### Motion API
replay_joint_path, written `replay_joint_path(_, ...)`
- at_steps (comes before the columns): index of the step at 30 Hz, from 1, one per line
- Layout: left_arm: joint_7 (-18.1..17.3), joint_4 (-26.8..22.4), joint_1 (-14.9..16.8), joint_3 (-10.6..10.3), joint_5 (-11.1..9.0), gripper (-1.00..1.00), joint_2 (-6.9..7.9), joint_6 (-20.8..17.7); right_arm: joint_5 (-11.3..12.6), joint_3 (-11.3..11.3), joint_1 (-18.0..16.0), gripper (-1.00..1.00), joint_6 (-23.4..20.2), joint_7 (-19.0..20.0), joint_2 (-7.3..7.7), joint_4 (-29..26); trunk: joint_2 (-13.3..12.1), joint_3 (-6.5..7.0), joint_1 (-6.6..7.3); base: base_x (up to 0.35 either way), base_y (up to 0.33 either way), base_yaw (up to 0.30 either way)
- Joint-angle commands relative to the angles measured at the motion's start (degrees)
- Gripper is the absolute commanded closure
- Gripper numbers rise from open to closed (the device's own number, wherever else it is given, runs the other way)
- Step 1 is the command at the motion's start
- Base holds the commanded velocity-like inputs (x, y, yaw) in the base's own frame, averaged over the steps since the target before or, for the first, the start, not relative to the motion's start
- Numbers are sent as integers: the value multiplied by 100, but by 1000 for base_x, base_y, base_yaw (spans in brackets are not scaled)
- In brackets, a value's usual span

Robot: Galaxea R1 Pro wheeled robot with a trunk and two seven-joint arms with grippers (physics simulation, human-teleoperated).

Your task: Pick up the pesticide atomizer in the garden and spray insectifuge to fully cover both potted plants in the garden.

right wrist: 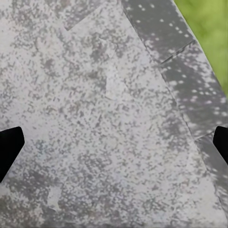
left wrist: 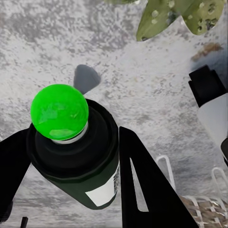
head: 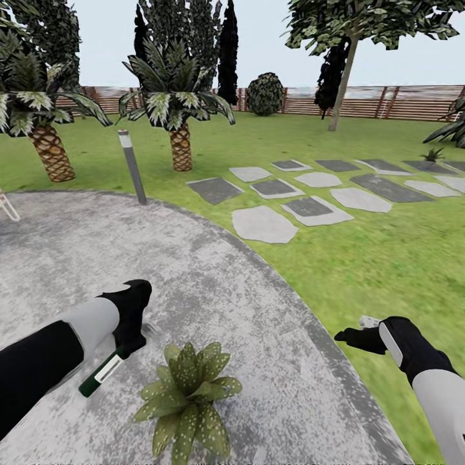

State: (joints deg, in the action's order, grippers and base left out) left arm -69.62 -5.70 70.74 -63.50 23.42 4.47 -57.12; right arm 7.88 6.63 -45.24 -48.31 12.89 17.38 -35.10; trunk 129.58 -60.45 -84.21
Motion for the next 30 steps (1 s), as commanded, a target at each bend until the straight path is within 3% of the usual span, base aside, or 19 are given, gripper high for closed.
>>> replay_joint_path(1,-51,-18,68,22,57,100,7,-47,20,14,-2,-100,-29,3,0,-6,2,-14,1,0,0,0)
replay_joint_path(7,-52,-19,406,15,57,100,-5,-48,15,14,-2,-100,-29,3,-3,-7,2,-42,1,0,0,0)
replay_joint_path(11,-65,-12,415,17,57,100,-7,-51,15,14,-2,-100,-29,3,0,-6,2,-44,1,0,0,0)
replay_joint_path(14,-64,-10,285,37,57,100,-6,-47,13,14,-2,-100,-29,3,0,-6,2,-44,1,0,0,0)
replay_joint_path(18,-61,-10,-127,54,57,100,0,-49,12,14,-2,-100,-29,3,-2,-6,2,-44,1,0,0,0)
replay_joint_path(26,-91,6,-213,96,52,100,35,-46,13,14,-2,-100,-29,5,2,-6,2,-44,1,0,0,0)
replay_joint_path(30,-90,1,-218,333,48,100,26,-51,19,14,-2,-100,-29,11,2,-9,2,-44,1,0,0,0)
